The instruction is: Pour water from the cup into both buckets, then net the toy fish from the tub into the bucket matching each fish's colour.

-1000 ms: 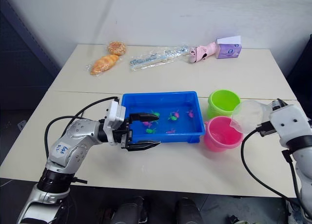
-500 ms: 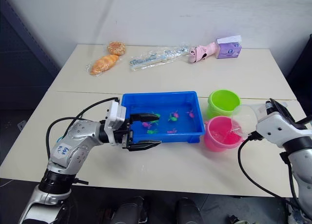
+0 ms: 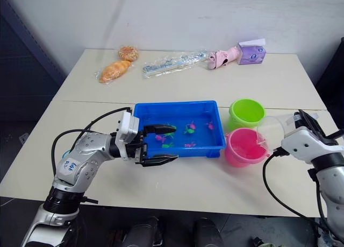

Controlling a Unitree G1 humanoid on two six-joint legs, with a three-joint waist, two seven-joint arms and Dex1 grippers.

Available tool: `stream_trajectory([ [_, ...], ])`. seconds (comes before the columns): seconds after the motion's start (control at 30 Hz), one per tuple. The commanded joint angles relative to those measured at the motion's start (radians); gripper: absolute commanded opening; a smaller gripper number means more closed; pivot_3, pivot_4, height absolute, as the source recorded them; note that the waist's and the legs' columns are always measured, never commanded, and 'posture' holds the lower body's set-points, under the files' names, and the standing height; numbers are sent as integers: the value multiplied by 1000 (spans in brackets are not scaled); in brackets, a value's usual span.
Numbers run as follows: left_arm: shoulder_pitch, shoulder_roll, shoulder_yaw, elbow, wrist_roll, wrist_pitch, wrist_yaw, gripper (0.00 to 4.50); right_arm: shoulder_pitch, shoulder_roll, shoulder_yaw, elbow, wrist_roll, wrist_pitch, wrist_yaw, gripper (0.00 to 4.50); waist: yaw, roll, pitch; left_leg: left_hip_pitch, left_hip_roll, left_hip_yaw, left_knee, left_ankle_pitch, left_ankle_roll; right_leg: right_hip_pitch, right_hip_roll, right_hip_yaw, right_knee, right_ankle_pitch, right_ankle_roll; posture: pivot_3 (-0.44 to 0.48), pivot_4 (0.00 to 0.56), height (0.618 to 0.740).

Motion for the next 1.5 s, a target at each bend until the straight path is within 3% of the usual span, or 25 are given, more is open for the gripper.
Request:
stream_trajectory([
  [0.03, -2, -2, 10, -15, -8, -15, 1, 4500, -22, 42, -49, -12, 94, 31, -4, 44, 0, 0, 0, 0, 0, 0, 0, 0, 0, 0, 0, 0, 0, 0, 0, 0, 150, 740],
  [0.33, -4, 1, 12, -11, -6, -17, 1, 4500, -117, 199, -189, -128, 467, 363, -26, 44, -2, 0, 0, 0, 0, 0, 0, 0, 0, 0, 0, 0, 0, 0, 0, 0, 150, 740],
  [0.53, -15, -5, 12, -4, -7, -12, 10, 4500, -240, 185, -240, -143, 647, 606, -69, 44, -2, 0, 0, 0, 1, 0, 0, 0, 0, 0, 0, 0, 1, 0, 0, 0, 150, 740],
  [0.7, -29, -21, 23, 0, -21, 8, 38, 4500, -314, 99, -200, -48, 587, 630, -76, 44, -1, 0, 0, 0, 0, 0, 0, 0, 1, 0, -1, 0, 1, 0, 0, 0, 150, 740],
  [0.93, -44, -42, 32, 7, -12, 15, 75, 4500, -408, -22, -60, 194, 429, 437, -37, 44, -1, 0, 0, -1, -1, 0, 1, 1, 2, -1, -1, 0, 1, 0, 0, 0, 150, 740],
  [1.23, -24, -32, 26, -14, 7, -3, 87, 4500, -485, -73, 77, 344, 292, 273, -23, 44, -2, 0, 0, -1, -1, 1, 1, 1, 2, -1, -1, 0, 1, 0, 0, 0, 150, 740],
  [1.5, -56, -90, 51, 0, -6, 4, 172, 4500, -552, -129, 174, 439, 165, 157, -28, 44, -1, 0, 0, -1, -1, 1, 1, 1, 3, -1, -1, 0, 0, 0, 1, 0, 150, 740],
])
